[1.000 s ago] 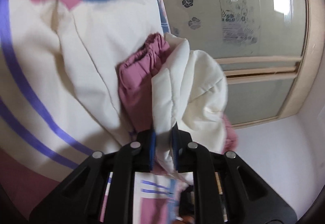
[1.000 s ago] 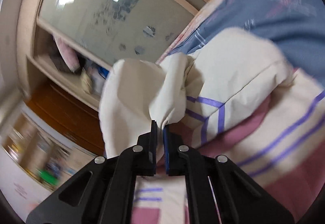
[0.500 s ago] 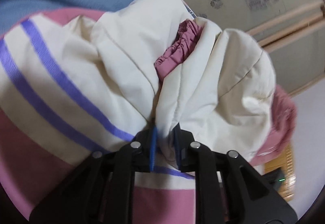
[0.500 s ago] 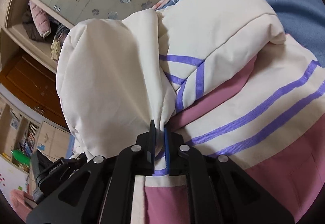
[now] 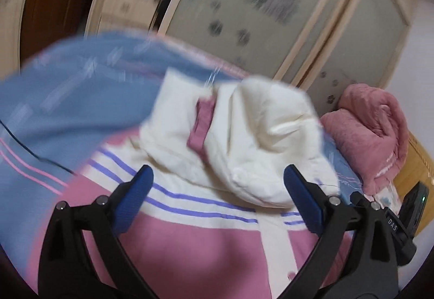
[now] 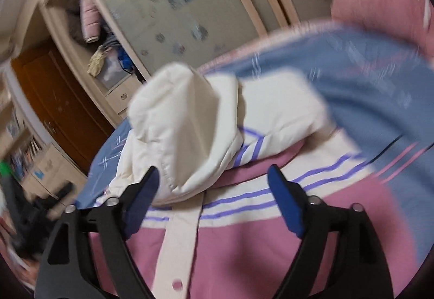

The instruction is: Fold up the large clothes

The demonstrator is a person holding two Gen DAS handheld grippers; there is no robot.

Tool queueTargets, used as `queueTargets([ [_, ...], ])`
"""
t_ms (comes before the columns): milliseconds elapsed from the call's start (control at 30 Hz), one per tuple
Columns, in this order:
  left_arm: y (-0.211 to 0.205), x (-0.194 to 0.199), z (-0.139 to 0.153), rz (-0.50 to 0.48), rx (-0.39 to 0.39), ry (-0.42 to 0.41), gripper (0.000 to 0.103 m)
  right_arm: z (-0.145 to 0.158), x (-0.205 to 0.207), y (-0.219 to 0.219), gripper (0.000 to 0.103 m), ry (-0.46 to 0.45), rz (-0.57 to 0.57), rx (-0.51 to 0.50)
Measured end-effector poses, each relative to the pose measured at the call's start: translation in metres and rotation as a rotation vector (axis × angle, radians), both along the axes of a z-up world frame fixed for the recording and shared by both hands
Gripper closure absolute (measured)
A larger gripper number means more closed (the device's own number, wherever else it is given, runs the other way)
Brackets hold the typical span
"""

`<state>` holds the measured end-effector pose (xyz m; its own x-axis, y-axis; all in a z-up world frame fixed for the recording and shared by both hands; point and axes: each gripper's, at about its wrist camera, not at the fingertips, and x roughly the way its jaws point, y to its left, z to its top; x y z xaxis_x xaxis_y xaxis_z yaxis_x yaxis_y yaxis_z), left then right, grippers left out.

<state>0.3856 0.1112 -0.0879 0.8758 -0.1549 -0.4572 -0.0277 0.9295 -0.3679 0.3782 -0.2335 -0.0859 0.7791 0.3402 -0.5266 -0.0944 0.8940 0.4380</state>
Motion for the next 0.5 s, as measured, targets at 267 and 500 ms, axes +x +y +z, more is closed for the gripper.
queueTargets([
  [267, -0.019, -0.159, 0.016, 0.004, 0.431, -0.199, 0.002, 0.039, -0.149, -0.001, 0.001, -0.251, 0.009, -0.213],
  [500, 0.016, -0.232, -0.001, 0.061, 0.314, -0.132, 0.002, 0.014, -0.233, -0.034, 0.001, -0.218, -0.062, -0.185],
])
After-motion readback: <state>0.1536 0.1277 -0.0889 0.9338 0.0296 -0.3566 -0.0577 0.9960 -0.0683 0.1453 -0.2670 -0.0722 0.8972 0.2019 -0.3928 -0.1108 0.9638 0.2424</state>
